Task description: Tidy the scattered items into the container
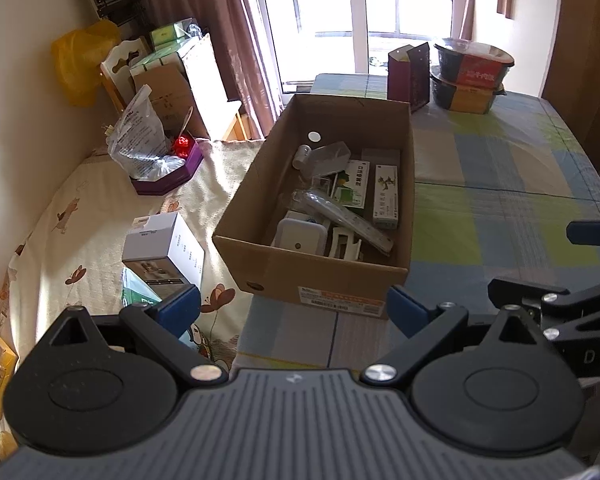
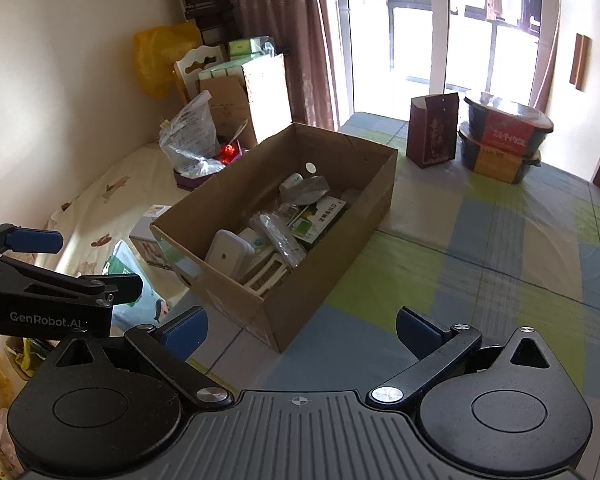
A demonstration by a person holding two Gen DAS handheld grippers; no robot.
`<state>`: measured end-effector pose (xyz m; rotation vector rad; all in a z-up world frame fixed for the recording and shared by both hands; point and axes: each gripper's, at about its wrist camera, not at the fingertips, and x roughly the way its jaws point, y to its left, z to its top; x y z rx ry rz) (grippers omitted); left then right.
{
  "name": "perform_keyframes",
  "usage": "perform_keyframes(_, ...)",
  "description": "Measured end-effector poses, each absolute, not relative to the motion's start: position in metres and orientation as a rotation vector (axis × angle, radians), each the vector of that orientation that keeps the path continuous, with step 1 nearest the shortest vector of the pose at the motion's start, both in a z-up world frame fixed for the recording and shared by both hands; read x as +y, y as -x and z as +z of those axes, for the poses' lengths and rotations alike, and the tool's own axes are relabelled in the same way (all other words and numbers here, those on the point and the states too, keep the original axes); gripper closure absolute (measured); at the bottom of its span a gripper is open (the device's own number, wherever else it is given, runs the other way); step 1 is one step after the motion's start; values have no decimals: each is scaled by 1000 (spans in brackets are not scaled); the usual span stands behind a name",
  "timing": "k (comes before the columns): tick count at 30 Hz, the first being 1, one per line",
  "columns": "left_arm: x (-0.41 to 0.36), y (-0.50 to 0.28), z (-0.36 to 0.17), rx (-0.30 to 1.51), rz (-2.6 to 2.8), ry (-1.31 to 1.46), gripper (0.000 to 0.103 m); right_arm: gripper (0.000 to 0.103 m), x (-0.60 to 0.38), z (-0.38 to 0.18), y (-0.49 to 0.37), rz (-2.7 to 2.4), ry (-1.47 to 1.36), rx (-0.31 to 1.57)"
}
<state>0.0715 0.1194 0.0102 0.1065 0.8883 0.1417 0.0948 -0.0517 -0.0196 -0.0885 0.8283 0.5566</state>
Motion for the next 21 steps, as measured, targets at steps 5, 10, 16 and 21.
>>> perform_keyframes(5, 111, -66, 7, 889, 130, -112, 5, 0, -59, -19, -91, 548, 79, 827)
perform_keyframes(10, 106, -63, 2, 894, 132, -121, 5, 0, -65, -23, -87, 549, 74, 837)
perform_keyframes(16, 103, -60, -3, 907, 133, -122, 5, 0, -68, -29, -84, 550, 71, 853)
perform_keyframes(21, 102, -60, -6, 915, 127, -123, 5, 0, -71, -32, -83, 546, 62, 864)
